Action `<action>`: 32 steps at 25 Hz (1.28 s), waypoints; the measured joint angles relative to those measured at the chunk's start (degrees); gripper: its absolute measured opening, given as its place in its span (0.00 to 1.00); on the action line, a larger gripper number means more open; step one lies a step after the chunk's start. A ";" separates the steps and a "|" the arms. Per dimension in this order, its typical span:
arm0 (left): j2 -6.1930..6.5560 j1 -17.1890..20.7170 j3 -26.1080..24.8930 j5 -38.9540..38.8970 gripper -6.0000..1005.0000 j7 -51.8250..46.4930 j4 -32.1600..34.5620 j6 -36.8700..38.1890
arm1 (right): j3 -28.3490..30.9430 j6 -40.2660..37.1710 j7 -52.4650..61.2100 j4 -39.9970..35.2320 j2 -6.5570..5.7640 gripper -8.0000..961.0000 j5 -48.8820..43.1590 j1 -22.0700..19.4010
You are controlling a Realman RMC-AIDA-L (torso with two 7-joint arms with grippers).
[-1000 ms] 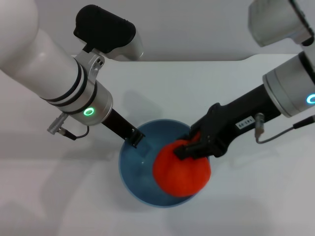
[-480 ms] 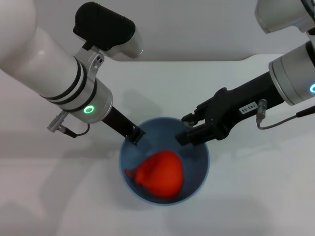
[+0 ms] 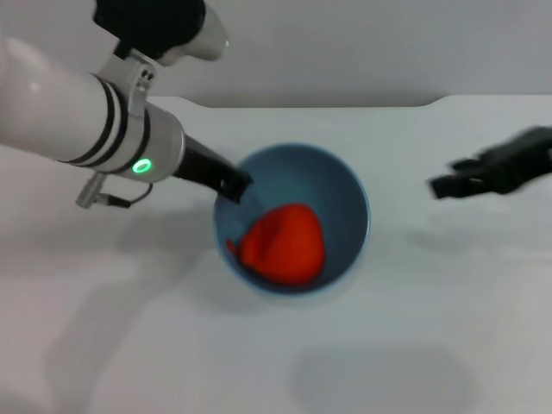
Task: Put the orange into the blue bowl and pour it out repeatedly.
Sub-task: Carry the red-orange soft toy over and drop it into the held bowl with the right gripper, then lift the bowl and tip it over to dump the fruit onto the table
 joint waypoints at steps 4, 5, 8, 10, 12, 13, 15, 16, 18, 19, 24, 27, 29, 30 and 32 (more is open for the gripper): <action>0.10 6.05 4.21 3.79 0.00 1.23 7.25 -9.43 | 5.91 -4.78 1.71 -1.22 0.06 0.48 -6.36 -2.10; 0.12 8.33 6.74 5.87 0.00 2.10 9.41 -13.56 | 6.96 -5.26 1.96 -0.79 0.06 0.48 -7.58 -2.36; 0.13 14.18 13.85 13.69 0.00 4.60 12.75 -24.18 | 9.27 -5.60 2.14 1.85 -0.03 0.48 -10.79 -3.15; 0.11 17.49 18.16 17.52 0.00 6.90 13.18 -31.84 | 9.66 -5.66 2.18 2.63 -0.11 0.48 -11.79 -3.59; 0.13 19.40 20.50 18.17 0.00 9.49 12.32 -37.31 | 9.80 -5.74 2.19 3.06 -0.16 0.48 -12.76 -4.08; 0.12 20.21 21.49 18.16 0.00 11.24 11.54 -40.12 | 9.81 -5.82 2.19 3.19 -0.18 0.48 -13.61 -4.26; 0.09 21.75 23.34 18.18 0.00 14.98 9.78 -46.34 | 9.84 -6.12 2.19 3.26 -0.19 0.48 -15.33 -4.33; 0.04 22.62 24.32 18.20 0.00 16.74 8.78 -50.00 | 9.85 -6.27 2.19 3.35 -0.18 0.48 -16.21 -4.26; -0.08 24.67 26.24 18.18 0.00 19.58 6.68 -58.05 | 9.86 -6.33 2.19 3.60 -0.18 0.48 -17.36 -4.10; -0.08 25.64 27.23 18.17 0.00 20.98 5.53 -62.65 | 9.88 -6.35 2.19 3.81 -0.19 0.48 -17.71 -4.01; -0.36 27.29 33.18 18.09 0.00 36.13 -6.26 -88.07 | 10.53 -6.44 2.19 4.17 -0.30 0.48 -18.84 -3.84; -0.73 25.98 35.87 17.47 0.00 43.30 -13.03 -98.31 | 10.69 -6.46 2.27 4.16 -0.31 0.48 -18.99 -4.01; -0.79 23.98 37.70 15.70 0.00 47.92 -17.09 -101.87 | 10.71 -6.48 2.32 4.17 -0.28 0.48 -19.00 -4.21; -0.80 23.22 38.25 14.94 0.00 49.63 -18.20 -102.66 | 10.74 -6.48 2.33 4.19 -0.28 0.48 -19.01 -4.28; -0.79 21.32 39.59 12.53 0.00 54.95 -20.75 -103.96 | 10.78 -6.50 2.34 4.27 -0.25 0.48 -19.02 -4.33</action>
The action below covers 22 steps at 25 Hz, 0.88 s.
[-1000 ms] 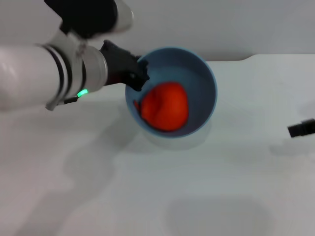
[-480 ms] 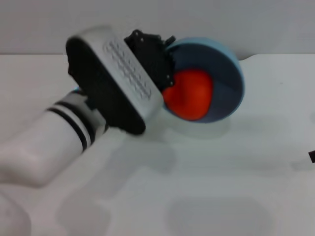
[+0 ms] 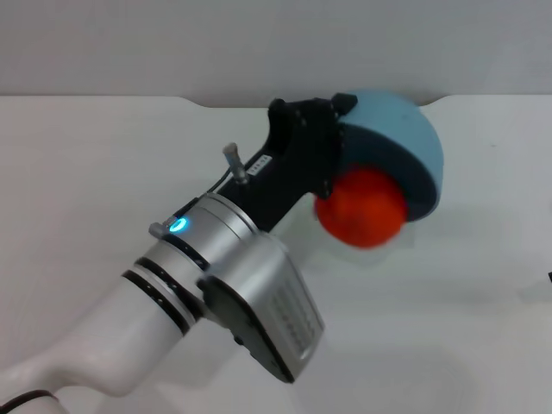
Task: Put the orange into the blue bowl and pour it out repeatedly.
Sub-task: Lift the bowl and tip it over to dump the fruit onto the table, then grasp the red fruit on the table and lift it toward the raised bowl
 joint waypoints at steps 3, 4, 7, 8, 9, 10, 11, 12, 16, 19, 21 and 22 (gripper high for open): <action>0.01 -1.50 1.18 -2.42 0.00 6.11 -1.76 -0.77 | -0.04 0.01 0.00 0.50 0.04 0.48 -0.02 -0.01; 0.01 -1.80 1.50 -2.97 0.00 8.57 -2.16 -1.15 | -0.04 0.15 0.00 1.12 0.05 0.48 -0.03 0.00; 0.01 -1.85 1.62 -3.66 0.00 9.36 -2.33 -2.27 | -0.11 0.54 0.00 1.51 0.05 0.48 -0.03 0.01; 0.01 -1.85 1.72 -4.77 0.00 9.18 -2.35 -3.34 | -0.11 0.54 0.00 1.51 0.05 0.48 -0.03 0.01; 0.01 -1.86 1.77 -6.46 0.00 8.38 -2.22 -4.62 | -0.24 0.62 0.00 1.73 0.08 0.48 -0.03 0.02; 0.03 -1.85 1.81 -8.64 0.00 7.38 -1.87 -5.74 | -0.40 0.70 0.00 2.00 0.11 0.48 0.01 0.09; 0.07 -1.83 1.72 -11.75 0.00 5.84 -0.95 -6.43 | -0.66 0.75 -0.17 2.38 0.16 0.48 0.12 0.25; 0.24 -1.66 1.30 -14.97 0.00 4.23 0.71 -5.93 | -0.93 0.76 -0.30 2.72 0.20 0.48 0.21 0.43; 0.71 0.06 -5.27 -28.27 0.00 1.03 11.02 5.53 | -2.66 0.85 -1.19 4.62 0.30 0.48 0.68 1.52; 0.68 1.34 -15.48 -38.07 0.00 -0.17 19.57 27.63 | -5.49 1.67 -1.67 5.88 0.37 0.48 2.86 2.01; 0.79 0.66 -22.26 -41.94 0.00 -3.73 22.05 42.58 | -7.68 2.79 -1.82 6.74 0.32 0.48 4.66 2.07; 0.86 -0.90 -27.31 -43.08 0.00 -7.21 23.00 52.35 | -8.49 3.28 -1.98 7.08 0.31 0.48 5.17 2.24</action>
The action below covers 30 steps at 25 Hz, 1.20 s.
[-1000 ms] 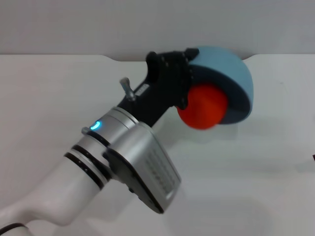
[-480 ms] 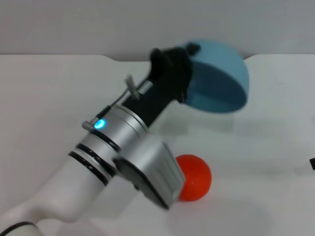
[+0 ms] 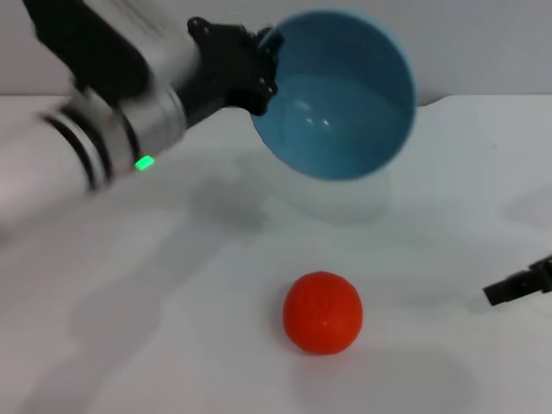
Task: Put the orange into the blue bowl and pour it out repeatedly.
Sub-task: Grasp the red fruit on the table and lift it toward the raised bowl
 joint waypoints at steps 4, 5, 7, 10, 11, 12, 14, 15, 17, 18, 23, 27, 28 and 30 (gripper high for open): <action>0.16 -6.53 -16.74 -0.46 0.00 -12.10 0.19 30.36 | -4.00 1.28 -1.52 0.43 0.12 0.48 1.89 0.58; 0.18 -7.81 -20.13 -0.31 0.00 -14.50 -0.24 35.45 | -6.43 2.09 -2.85 0.38 0.13 0.48 4.11 0.46; 0.35 -10.27 -27.36 0.09 0.00 -19.19 -1.34 45.77 | -8.74 2.74 -4.37 0.21 0.16 0.48 6.08 0.21; 0.49 -12.96 -36.32 4.01 0.00 -23.38 -2.67 59.62 | -14.23 5.71 -6.71 -0.04 0.27 0.48 9.30 -0.12; 0.49 -13.09 -37.24 4.87 0.00 -23.96 -2.78 61.15 | -16.00 7.60 -6.86 -0.04 0.27 0.48 9.97 -0.13; 0.50 -13.20 -38.04 5.52 0.00 -24.46 -2.85 62.26 | -17.81 9.50 -6.94 0.06 0.29 0.48 10.50 -0.12; 0.50 -13.04 -39.81 6.85 0.00 -25.63 -3.11 64.95 | -22.67 15.24 -6.94 0.63 0.29 0.47 10.97 0.36; 0.50 -12.91 -40.32 7.04 0.00 -25.89 -3.19 65.60 | -24.29 16.84 -6.93 0.82 0.29 0.47 10.98 0.51; 0.51 -12.24 -40.88 7.66 0.00 -26.90 -3.22 66.77 | -25.77 18.54 -6.82 1.13 0.29 0.47 11.18 0.68; 0.51 -11.99 -40.95 8.59 0.00 -27.75 -3.19 67.43 | -26.93 19.94 -6.74 1.47 0.28 0.47 11.57 0.86; 0.49 -13.06 -40.57 19.36 0.00 -34.66 -2.54 72.76 | -31.32 24.55 -6.79 5.96 0.24 0.47 16.29 2.95; 0.33 -14.25 -39.85 24.07 0.00 -36.15 -2.55 74.31 | -32.12 25.95 -6.80 9.76 0.23 0.47 18.06 4.35; 0.30 -14.44 -39.73 24.45 0.00 -36.19 -2.53 74.31 | -32.15 26.23 -6.79 10.86 0.23 0.47 18.69 4.71; 0.26 -14.70 -39.70 24.83 0.00 -36.26 -2.52 74.18 | -32.25 26.25 -6.84 14.49 0.18 0.47 19.92 5.75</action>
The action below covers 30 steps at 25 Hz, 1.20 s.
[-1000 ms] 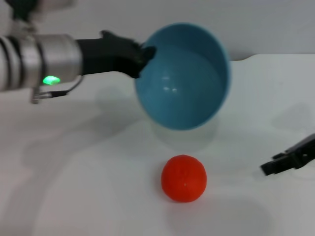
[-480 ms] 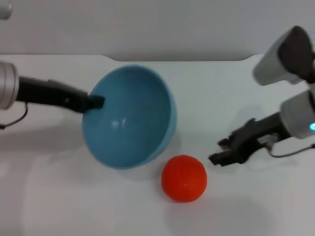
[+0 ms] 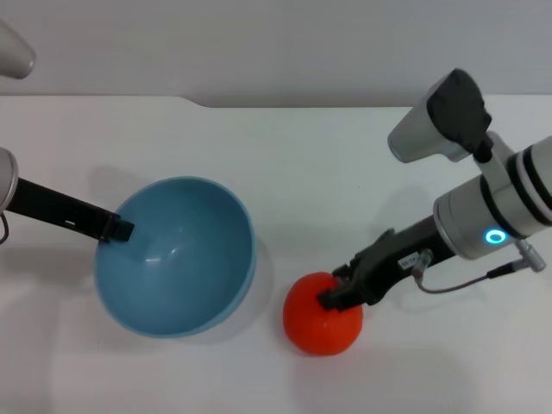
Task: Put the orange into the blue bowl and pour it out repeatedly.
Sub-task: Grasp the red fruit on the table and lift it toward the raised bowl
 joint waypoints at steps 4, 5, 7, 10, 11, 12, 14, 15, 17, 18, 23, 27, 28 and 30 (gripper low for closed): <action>-0.04 -0.74 -0.02 0.15 0.00 -0.10 0.02 -0.05 | -0.15 0.02 -0.04 2.14 0.01 0.47 0.02 0.44; -0.04 -0.95 -0.04 0.18 0.00 -0.11 0.03 -0.05 | -0.79 0.27 -0.04 3.73 0.04 0.47 0.03 0.92; -0.06 -1.25 -0.05 0.29 0.00 -0.12 0.04 -0.05 | -1.16 0.54 -0.04 4.71 0.05 0.47 0.03 1.28; -0.06 -1.67 0.08 0.39 0.00 -0.11 -0.02 -0.04 | -1.55 1.81 -0.06 7.66 0.10 0.47 0.03 2.36; -0.07 -1.70 0.30 0.41 0.00 -0.11 -0.03 -0.05 | -1.56 2.30 -0.05 8.59 0.14 0.47 0.04 2.76; -0.07 -1.72 0.51 0.43 0.00 -0.11 -0.04 -0.08 | -1.56 2.76 -0.05 9.32 0.18 0.47 0.10 3.07; -0.07 -1.73 0.91 0.45 0.00 -0.11 -0.07 -0.39 | -1.54 3.63 -0.04 10.39 0.22 0.47 0.88 3.54; -0.07 -1.74 0.98 0.45 0.00 -0.11 -0.13 -0.51 | -1.53 3.88 -0.07 10.60 0.22 0.46 1.27 3.62; -0.07 -1.75 1.07 0.47 0.00 -0.11 -0.45 -0.68 | -1.31 4.02 -0.48 10.74 0.18 0.44 2.11 3.61; -0.06 -1.77 1.12 0.47 0.00 -0.11 -0.55 -0.76 | -1.15 4.02 -0.50 10.73 0.16 0.42 2.21 3.52; -0.06 -1.78 1.55 0.50 0.00 -0.11 -0.69 -1.14 | -0.73 3.93 -0.81 10.37 0.01 0.19 2.33 2.96; -0.06 -1.88 2.59 0.60 0.00 -0.13 -0.89 -1.60 | 0.10 3.91 -2.30 6.83 -0.02 0.10 3.41 0.04; -0.06 -2.01 2.84 0.82 0.00 -0.16 -1.13 -1.78 | 0.40 3.76 -2.50 6.01 -0.07 0.07 3.63 -0.64; -0.06 -2.36 3.02 1.46 0.00 -0.39 -1.91 -1.92 | 2.06 2.78 -2.87 3.23 -0.20 0.07 3.88 -2.83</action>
